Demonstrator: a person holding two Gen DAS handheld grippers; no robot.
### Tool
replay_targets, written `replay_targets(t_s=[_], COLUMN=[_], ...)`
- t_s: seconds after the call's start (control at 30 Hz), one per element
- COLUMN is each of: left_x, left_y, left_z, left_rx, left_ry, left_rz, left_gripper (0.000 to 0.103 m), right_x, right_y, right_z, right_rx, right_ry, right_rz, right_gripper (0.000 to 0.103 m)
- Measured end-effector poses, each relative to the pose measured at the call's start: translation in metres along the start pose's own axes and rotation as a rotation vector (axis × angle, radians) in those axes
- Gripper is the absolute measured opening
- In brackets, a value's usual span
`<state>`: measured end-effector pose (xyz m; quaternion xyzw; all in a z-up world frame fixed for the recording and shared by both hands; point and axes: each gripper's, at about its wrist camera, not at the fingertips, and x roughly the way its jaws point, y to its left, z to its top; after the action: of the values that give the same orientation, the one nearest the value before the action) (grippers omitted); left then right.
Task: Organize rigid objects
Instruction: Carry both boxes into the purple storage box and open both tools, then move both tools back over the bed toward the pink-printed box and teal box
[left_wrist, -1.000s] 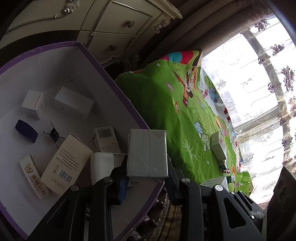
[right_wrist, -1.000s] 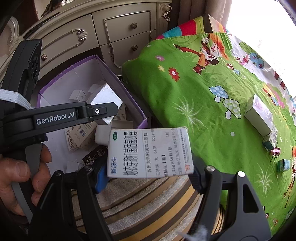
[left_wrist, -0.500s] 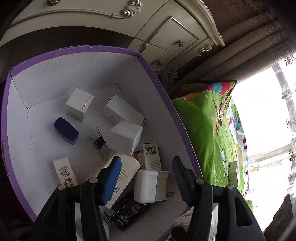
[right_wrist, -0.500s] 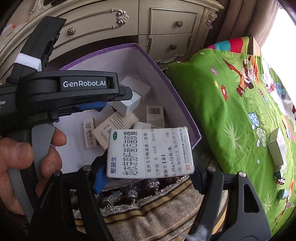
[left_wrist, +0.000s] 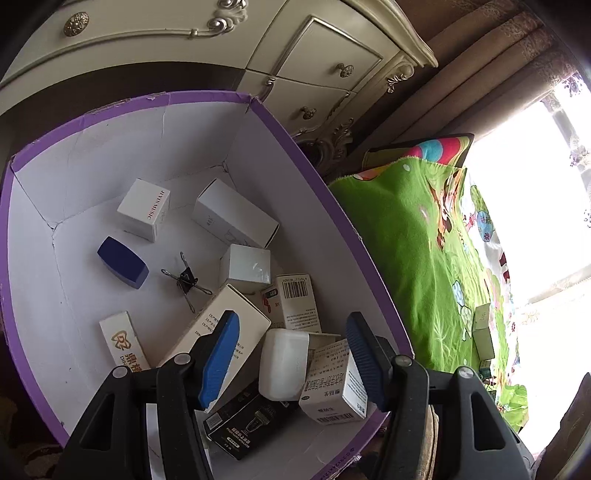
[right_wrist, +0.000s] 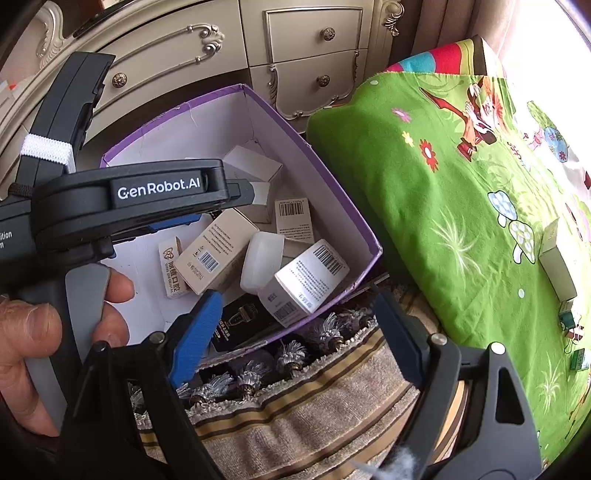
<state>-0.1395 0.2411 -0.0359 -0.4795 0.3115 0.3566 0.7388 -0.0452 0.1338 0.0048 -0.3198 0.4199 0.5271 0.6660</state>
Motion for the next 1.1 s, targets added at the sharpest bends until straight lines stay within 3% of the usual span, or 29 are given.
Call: replay_targets(t_s=[0.3,0.63,1.1], left_x=[-0.004,0.017,0.05], left_y=[-0.041,-0.103,-0.197], left_z=[0.002,-0.013,-0.036], left_rx=[0.13,0.276,0.431], left_ry=[-0.059,-0.002,0.047], left_rz=[0.014,0.019,-0.032], left_gripper=[0.065,0.066,0.083], right_x=[-0.014,-0.034,-0.064], right_y=[-0.039,-0.102,-0.222], right_z=[-0.003,-0.011,-0.032], right_rx=[0.053,0.15,0.334], right_ry=[-0.051,-0.114,-0.175], right_rz=[-0.091,-0.191,-0.367], right_gripper=[0.087,0.087,0.088])
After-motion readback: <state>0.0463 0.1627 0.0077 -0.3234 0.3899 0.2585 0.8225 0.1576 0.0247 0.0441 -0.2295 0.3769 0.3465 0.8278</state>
